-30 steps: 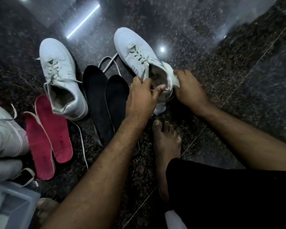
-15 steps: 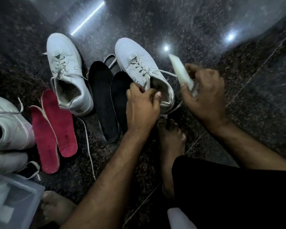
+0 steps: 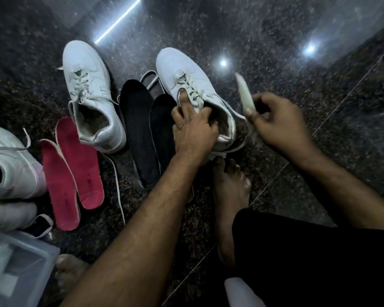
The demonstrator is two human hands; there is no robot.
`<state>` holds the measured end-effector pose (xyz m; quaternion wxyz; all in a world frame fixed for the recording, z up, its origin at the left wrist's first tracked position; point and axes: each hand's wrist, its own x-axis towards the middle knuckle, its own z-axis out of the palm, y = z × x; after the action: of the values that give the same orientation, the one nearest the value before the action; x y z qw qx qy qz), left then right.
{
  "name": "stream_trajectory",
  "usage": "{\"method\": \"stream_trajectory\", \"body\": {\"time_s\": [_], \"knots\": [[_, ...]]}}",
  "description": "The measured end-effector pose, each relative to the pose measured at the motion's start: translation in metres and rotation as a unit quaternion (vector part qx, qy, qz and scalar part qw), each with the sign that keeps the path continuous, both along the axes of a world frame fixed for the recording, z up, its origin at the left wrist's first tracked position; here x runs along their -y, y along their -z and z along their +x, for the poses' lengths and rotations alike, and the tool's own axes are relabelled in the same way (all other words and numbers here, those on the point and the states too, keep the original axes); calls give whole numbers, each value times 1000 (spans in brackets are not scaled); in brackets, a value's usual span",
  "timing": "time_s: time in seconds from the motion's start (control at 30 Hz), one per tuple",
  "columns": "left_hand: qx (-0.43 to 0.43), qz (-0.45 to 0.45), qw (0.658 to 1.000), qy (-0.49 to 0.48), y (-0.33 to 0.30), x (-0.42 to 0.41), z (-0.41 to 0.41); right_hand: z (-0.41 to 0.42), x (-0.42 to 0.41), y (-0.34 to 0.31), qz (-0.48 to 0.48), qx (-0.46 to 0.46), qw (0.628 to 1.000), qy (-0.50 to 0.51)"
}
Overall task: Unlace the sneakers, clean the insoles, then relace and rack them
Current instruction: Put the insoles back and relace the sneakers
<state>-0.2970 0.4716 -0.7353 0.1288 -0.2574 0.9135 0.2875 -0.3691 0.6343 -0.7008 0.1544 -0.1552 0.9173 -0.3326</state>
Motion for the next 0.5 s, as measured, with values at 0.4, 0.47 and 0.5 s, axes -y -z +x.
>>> {"method": "stream_trajectory", "body": {"time_s": [0.4, 0.47, 0.5], "knots": [[26, 59, 998, -15, 0, -2, -5, 12, 5, -7, -42, -56, 997, -17], [-3, 62, 998, -10, 1, -1, -3, 14, 5, -3, 2, -77, 995, -66], [-28, 56, 998, -10, 2, 0, -1, 16, 6, -2, 32, -83, 991, -95]]}}
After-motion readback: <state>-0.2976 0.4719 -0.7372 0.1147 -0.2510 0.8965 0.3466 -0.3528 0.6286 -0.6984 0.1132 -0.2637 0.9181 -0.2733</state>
